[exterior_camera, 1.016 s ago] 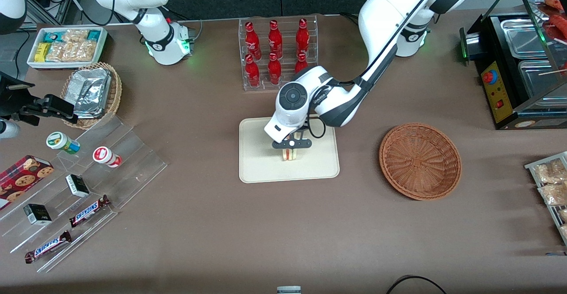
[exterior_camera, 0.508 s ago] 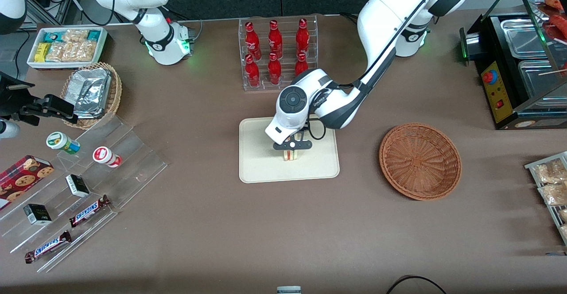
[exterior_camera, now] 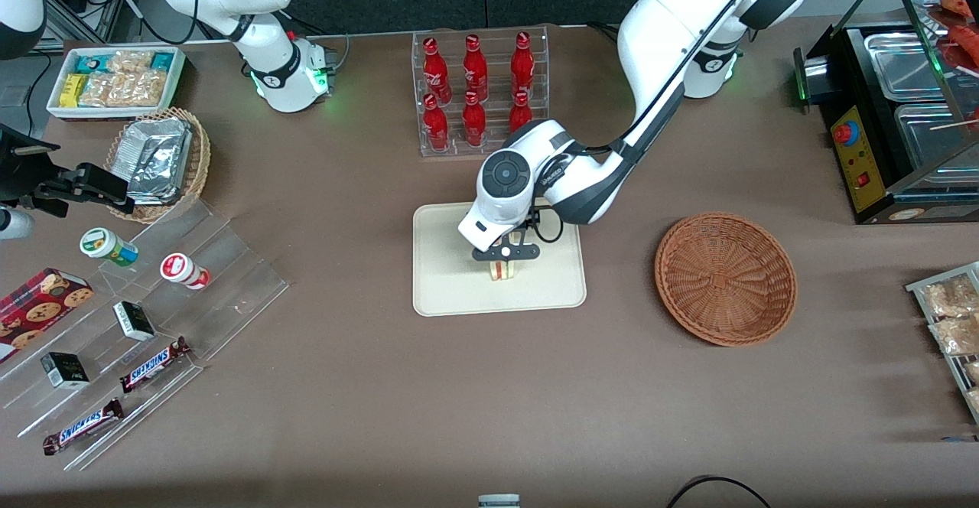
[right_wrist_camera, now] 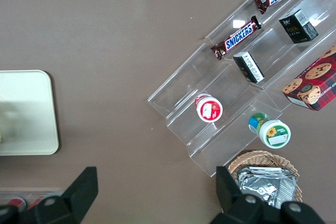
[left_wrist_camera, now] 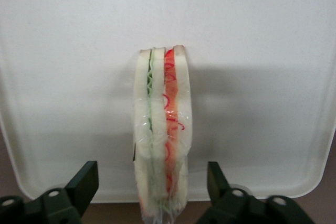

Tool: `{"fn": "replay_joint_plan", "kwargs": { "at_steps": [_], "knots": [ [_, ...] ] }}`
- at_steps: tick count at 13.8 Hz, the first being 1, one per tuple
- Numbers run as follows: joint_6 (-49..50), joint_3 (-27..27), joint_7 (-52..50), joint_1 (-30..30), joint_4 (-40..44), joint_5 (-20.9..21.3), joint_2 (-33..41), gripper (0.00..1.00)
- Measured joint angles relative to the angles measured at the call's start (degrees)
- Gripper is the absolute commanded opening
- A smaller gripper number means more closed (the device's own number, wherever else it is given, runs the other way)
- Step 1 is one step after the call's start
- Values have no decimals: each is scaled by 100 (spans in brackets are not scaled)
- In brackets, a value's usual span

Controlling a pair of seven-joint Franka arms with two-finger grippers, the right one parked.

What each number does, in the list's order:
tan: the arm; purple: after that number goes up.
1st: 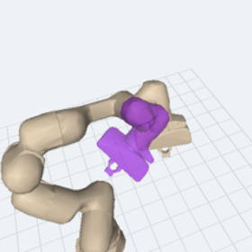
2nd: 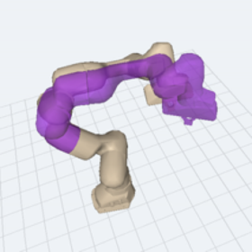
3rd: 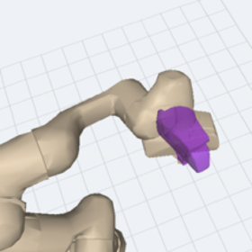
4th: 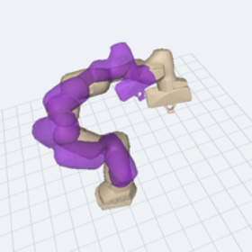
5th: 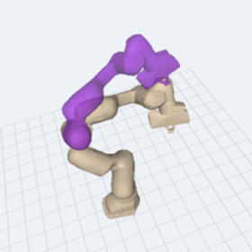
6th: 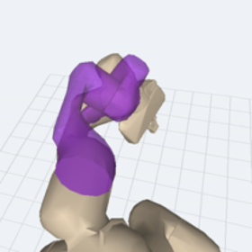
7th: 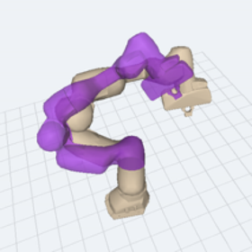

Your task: Place sandwich from basket to tray

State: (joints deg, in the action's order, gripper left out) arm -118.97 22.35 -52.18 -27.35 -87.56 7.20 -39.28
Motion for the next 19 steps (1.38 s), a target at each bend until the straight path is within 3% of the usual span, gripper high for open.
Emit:
{"fn": "replay_joint_plan", "kwargs": {
  "at_steps": [10, 19],
  "knots": [
    [2365, -125, -484, 984, 180, 5, 1993, 99],
    [3358, -149, 1126, 2026, 167, -2, 2723, 99]
  ]
}}
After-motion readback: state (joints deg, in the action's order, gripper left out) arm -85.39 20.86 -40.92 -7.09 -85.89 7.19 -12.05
